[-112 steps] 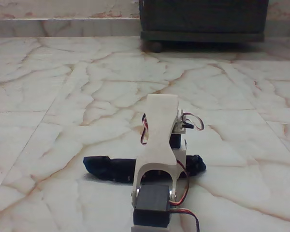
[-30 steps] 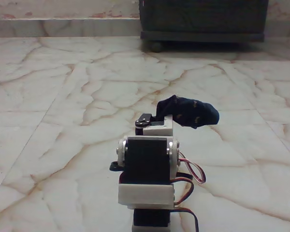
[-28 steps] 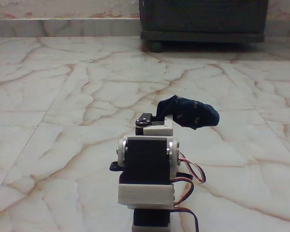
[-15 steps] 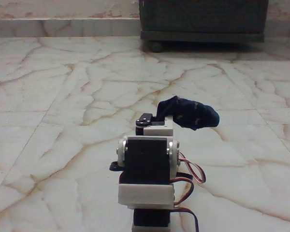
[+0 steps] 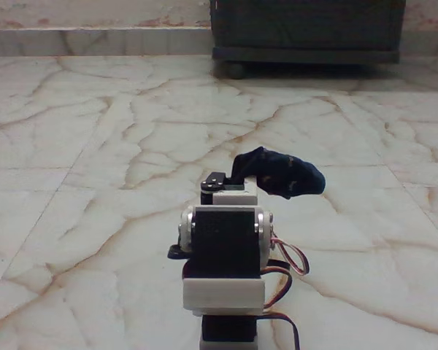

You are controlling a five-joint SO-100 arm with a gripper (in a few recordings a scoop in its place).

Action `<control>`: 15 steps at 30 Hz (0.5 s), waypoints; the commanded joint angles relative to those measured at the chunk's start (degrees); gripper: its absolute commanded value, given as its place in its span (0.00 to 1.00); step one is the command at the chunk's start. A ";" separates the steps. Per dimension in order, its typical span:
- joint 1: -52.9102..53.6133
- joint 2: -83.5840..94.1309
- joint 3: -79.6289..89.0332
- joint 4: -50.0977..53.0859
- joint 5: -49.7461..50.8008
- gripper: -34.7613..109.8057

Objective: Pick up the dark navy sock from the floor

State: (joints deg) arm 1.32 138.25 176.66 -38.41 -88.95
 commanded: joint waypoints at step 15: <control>-0.44 1.32 0.00 -0.26 -1.05 0.24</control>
State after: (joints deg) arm 1.32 138.25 176.66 -38.41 -88.95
